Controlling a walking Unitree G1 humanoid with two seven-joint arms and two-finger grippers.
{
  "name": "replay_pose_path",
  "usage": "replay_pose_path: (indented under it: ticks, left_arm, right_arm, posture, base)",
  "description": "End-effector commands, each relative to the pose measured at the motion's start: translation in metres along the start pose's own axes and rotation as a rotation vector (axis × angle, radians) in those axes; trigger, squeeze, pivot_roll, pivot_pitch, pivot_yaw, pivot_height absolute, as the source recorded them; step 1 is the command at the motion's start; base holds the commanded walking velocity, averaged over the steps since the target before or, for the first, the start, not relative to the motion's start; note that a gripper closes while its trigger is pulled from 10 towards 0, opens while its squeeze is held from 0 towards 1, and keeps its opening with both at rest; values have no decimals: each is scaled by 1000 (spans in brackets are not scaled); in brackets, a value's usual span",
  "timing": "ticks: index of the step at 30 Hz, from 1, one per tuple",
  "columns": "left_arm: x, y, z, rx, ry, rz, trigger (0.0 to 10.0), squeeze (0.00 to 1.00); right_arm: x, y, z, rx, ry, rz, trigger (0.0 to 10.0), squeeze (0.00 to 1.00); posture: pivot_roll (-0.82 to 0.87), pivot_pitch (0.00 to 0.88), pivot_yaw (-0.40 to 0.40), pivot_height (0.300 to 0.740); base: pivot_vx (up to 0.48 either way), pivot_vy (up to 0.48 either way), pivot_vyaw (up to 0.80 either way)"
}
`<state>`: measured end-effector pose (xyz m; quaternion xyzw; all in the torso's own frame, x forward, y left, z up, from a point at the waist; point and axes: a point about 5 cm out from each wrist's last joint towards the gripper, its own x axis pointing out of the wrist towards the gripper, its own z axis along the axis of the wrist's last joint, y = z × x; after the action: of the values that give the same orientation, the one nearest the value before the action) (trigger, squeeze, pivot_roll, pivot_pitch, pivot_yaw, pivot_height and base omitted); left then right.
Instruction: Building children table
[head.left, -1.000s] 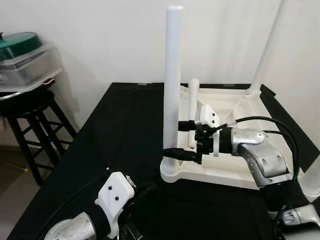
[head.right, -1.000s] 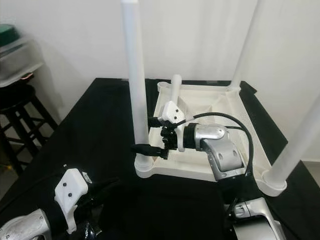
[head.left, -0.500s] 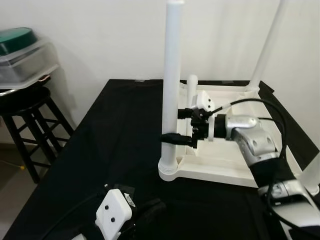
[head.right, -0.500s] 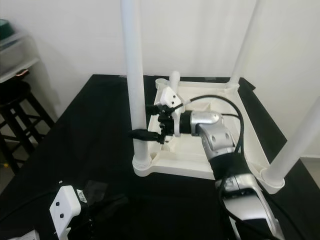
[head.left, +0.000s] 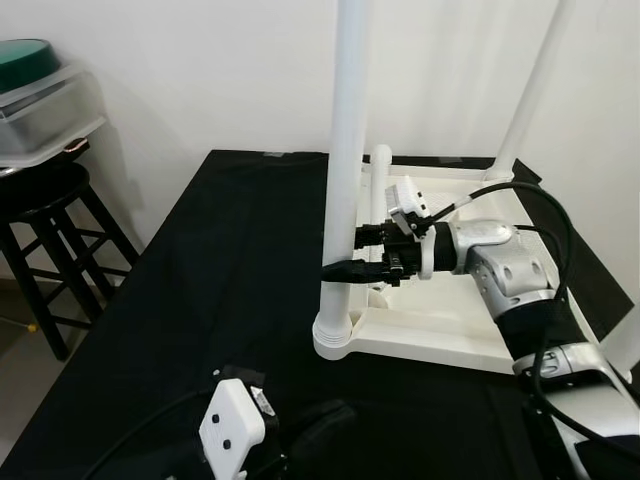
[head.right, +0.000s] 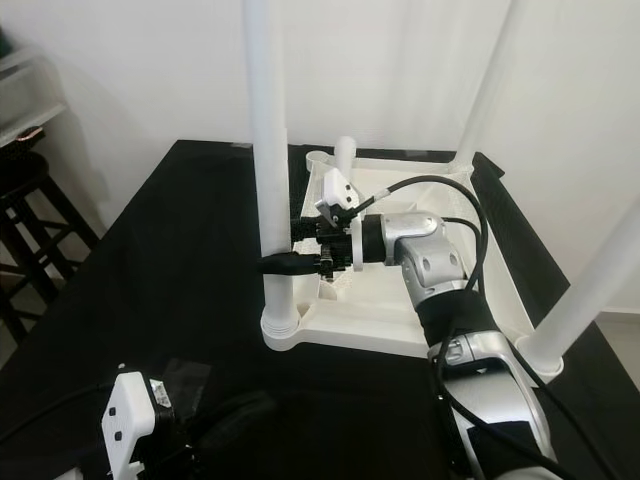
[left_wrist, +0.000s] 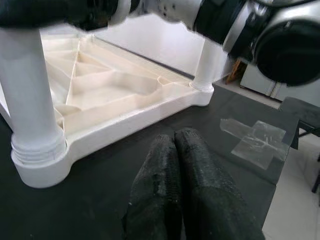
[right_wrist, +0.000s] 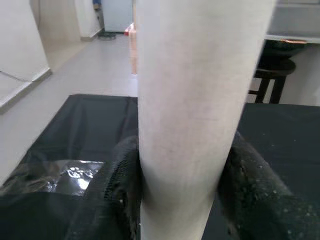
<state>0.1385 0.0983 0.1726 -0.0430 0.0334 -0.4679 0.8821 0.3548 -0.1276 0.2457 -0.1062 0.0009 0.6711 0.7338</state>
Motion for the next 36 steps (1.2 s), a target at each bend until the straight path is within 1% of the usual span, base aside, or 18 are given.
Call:
replay_pose_path:
  ticks: [1, 10, 12, 14, 16, 17, 20, 22, 23, 24, 25, 28, 29, 31, 33, 34, 35, 36]
  left_arm:
    - [-2, 2, -3, 7, 25, 2, 10000, 0]
    - [-2, 13, 5, -14, -10, 36, 10000, 0]
    - [-4, 15, 6, 12, -6, 53, 10000, 0]
    - [-4, 15, 6, 18, -4, 57, 10000, 0]
    - [-5, 15, 6, 20, -3, 58, 10000, 0]
    - [-5, 16, 7, 34, -7, 86, 10000, 0]
    - [-5, 19, 10, 72, -10, 129, 10000, 0]
    - [-6, 21, 11, 91, -9, 161, 10000, 0]
    - [-8, 25, 12, 114, -8, 200, 10000, 0]
    - [-11, 27, 14, 134, -7, 236, 10000, 0]
    - [-13, 30, 15, 160, -2, 277, 10000, 0]
    - [-16, 33, 16, 186, 4, 312, 10000, 0]
    - [-17, 34, 16, 192, 1, 329, 10000, 0]
    - [-18, 35, 16, 193, -2, 338, 10000, 0]
    - [-15, 39, 14, 209, -5, 348, 10000, 0]
    - [-13, 42, 14, 217, -9, 346, 10000, 0]
    - [-11, 43, 14, 223, -11, 344, 10000, 0]
    - [-11, 43, 14, 223, -11, 344, 10000, 0]
  right_arm:
    - [5, 0, 4, -33, 7, 27, 0, 0]
    - [3, 3, -15, 37, 51, -218, 0, 0]
    - [19, 24, -43, 222, 52, -638, 0, 0]
    - [19, 31, -50, 276, 59, -759, 0, 0]
    - [19, 32, -52, 300, 58, -807, 0, 0]
    - [41, 67, -68, 349, 83, -801, 0, 0]
    - [57, 99, -68, 361, 67, -856, 0, 0]
    - [61, 99, -63, 345, 56, -864, 0, 0]
    - [62, 93, -59, 313, 59, -849, 1176, 0]
    - [63, 89, -57, 291, 81, -826, 8549, 0]
    - [64, 87, -55, 294, 75, -788, 10000, 0]
    - [64, 88, -51, 307, 65, -756, 10000, 0]
    - [65, 89, -45, 324, 49, -712, 10000, 1000]
    - [66, 90, -41, 333, 43, -683, 10000, 1000]
    - [64, 76, -11, 153, -19, -409, 10000, 1000]
    - [60, 63, -1, 51, -23, -288, 10000, 667]
    - [56, 54, 7, -34, -19, -203, 10000, 0]
    - [56, 54, 7, -34, -19, -203, 10000, 0]
  posture:
    - [89, 85, -39, 740]
    - [50, 139, -49, 740]
    - [42, 141, -53, 740]
    - [42, 141, -53, 740]
    - [42, 141, -53, 740]
    - [19, 161, -19, 740]
    - [35, 159, -20, 740]
    - [34, 154, -19, 740]
    - [45, 163, -27, 740]
    - [47, 163, -29, 740]
    - [48, 162, -32, 740]
    - [48, 162, -32, 740]
    - [53, 164, -41, 740]
    - [53, 164, -41, 740]
    - [42, 159, -48, 740]
    - [43, 152, -50, 740]
    - [45, 150, -51, 740]
    - [45, 150, -51, 740]
  base:
    - [0, 0, 0]
    - [0, 0, 0]
    - [0, 0, 0]
    - [0, 0, 0]
    - [0, 0, 0]
    - [0, 0, 0]
    - [0, 0, 0]
    - [0, 0, 0]
    - [0, 0, 0]
    - [0, 0, 0]
    - [0, 0, 0]
    - [0, 0, 0]
    - [0, 0, 0]
    - [0, 0, 0]
    - [0, 0, 0]
    - [0, 0, 0]
    - [0, 0, 0]
    - [0, 0, 0]
